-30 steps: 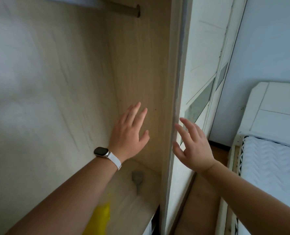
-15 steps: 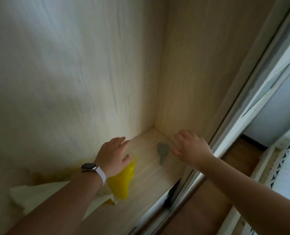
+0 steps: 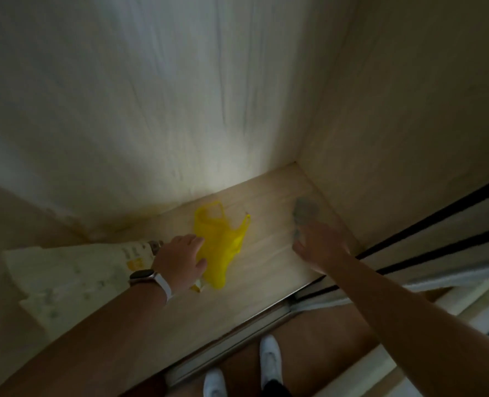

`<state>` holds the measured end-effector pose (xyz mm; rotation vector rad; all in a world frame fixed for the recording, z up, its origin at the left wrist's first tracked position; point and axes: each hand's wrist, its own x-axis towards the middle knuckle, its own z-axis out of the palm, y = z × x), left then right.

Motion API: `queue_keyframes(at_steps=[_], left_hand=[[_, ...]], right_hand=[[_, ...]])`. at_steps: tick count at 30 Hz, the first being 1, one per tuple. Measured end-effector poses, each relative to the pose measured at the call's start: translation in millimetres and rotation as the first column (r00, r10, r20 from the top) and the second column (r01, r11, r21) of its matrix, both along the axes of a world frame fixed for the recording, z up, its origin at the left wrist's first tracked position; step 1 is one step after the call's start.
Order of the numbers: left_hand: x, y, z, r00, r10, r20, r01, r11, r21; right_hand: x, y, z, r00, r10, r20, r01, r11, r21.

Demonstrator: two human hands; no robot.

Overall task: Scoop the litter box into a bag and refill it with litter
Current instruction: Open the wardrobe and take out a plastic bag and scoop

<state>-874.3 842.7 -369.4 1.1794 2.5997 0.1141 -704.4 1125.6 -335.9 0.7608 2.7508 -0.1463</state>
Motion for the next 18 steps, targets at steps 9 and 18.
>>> queue_keyframes(at_steps=[9,18], left_hand=[[-13,52,-101,0.989,0.091,0.119,-0.087,0.995,-0.042],[-22,112,-202,0.939,0.329,0.101,-0.31,0.936,-0.164]], right_hand=[[-38,42,-117,0.991,-0.127,0.046,0.132,0.981,-0.142],[-68,89,-228,0.898,-0.437,0.051,0.439,0.885,-0.154]])
